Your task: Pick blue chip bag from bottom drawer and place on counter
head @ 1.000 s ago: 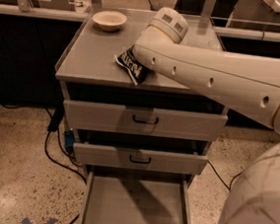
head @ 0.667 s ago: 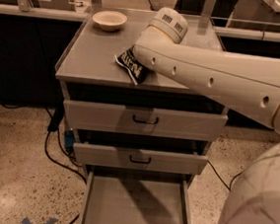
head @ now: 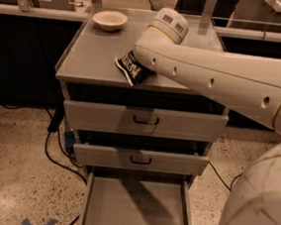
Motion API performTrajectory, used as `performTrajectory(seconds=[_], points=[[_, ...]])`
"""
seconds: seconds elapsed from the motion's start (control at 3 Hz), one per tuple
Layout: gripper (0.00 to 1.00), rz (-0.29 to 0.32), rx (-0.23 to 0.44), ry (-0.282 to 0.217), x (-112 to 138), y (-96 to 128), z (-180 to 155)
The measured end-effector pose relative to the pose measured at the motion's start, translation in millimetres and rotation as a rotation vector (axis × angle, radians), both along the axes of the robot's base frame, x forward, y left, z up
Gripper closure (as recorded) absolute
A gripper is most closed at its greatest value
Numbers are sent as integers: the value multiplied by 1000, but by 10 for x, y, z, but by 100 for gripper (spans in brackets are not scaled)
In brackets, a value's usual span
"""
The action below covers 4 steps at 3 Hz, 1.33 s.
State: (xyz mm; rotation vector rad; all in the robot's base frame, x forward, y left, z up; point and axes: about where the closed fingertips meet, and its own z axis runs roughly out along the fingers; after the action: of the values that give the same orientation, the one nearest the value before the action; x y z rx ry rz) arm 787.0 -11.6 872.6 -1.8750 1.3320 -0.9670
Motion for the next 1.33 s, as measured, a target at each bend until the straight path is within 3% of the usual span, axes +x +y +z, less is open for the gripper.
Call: performTrajectory(seconds=[0.33, 0.67, 1.0, 1.33], points=[[0, 0, 0, 0, 0, 0, 4], [0, -1, 0, 0, 0, -8, 56], [0, -34, 18, -38, -29, -281, 445], [0, -74, 71, -92, -223, -714, 914]])
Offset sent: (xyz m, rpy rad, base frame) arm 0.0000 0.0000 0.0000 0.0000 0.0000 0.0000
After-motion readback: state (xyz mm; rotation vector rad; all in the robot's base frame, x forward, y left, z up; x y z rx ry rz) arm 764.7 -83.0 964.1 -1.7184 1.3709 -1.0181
